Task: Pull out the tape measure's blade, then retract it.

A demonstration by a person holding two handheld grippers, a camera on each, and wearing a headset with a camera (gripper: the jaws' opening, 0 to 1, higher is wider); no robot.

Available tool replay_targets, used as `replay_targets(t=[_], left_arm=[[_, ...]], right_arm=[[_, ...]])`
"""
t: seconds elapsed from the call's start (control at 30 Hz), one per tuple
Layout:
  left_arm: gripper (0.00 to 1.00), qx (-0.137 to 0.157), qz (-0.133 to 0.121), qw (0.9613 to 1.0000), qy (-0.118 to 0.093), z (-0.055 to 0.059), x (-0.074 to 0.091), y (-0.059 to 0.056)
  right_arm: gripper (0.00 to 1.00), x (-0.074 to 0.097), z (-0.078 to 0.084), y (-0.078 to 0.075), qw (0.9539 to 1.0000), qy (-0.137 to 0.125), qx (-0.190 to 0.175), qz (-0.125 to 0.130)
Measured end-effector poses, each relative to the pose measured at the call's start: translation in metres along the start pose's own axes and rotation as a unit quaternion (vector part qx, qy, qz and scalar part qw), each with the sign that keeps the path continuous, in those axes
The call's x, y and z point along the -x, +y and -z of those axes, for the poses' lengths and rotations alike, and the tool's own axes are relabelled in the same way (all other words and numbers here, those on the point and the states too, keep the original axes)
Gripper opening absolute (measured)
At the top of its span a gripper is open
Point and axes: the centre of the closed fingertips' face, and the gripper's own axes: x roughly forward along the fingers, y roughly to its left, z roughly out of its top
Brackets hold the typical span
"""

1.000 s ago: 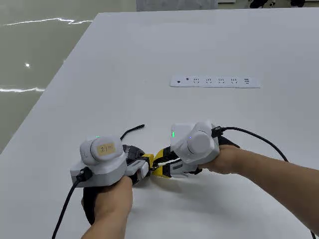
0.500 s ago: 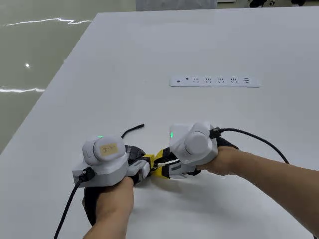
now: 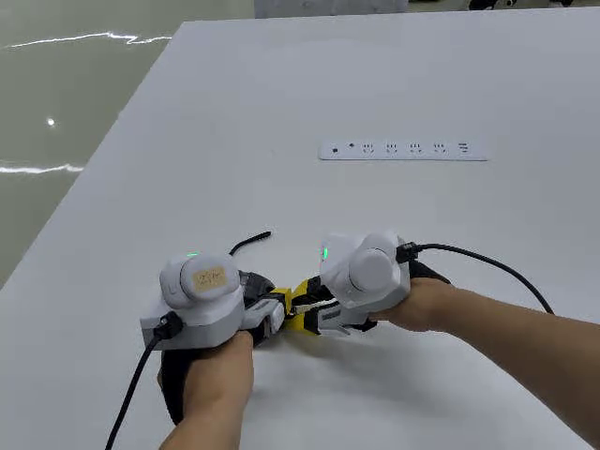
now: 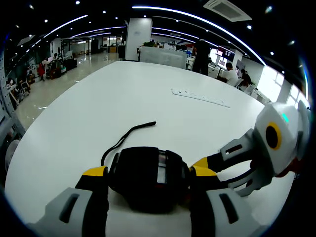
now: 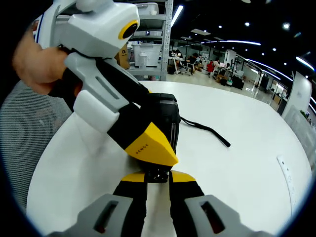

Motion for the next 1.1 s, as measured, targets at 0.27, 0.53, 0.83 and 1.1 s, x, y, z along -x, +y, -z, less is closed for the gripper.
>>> replay_targets(t=[0.27, 0.53, 0.83, 1.1], left_arm=[[0.63, 0.000, -0.002, 1.0000, 0.000, -0.0005, -0.0036, 0.0026], [0.62, -0.004, -0.002, 1.0000, 0.003, -0.0004, 0.0008, -0.0003], [0.60, -0.010, -0.005, 0.9999, 0.004, -0.0003, -0.0002, 0.0006], [0.58, -0.016, -0.006, 0.9998, 0.010, 0.0007, 0.0000, -0.0004]], right_arm=[[0.15, 0.0021, 0.0064, 0.0001, 1.0000, 0.005, 0.006, -0.004], [0.14, 0.0015, 0.0054, 0.0006, 1.0000, -0.002, 0.005, -0.002], [0.14, 0.0030, 0.0049, 0.0013, 1.0000, 0.001, 0.005, -0.002], [0.14, 0.0042, 0.0041, 0.0025, 1.0000, 0.002, 0.006, 0.000]])
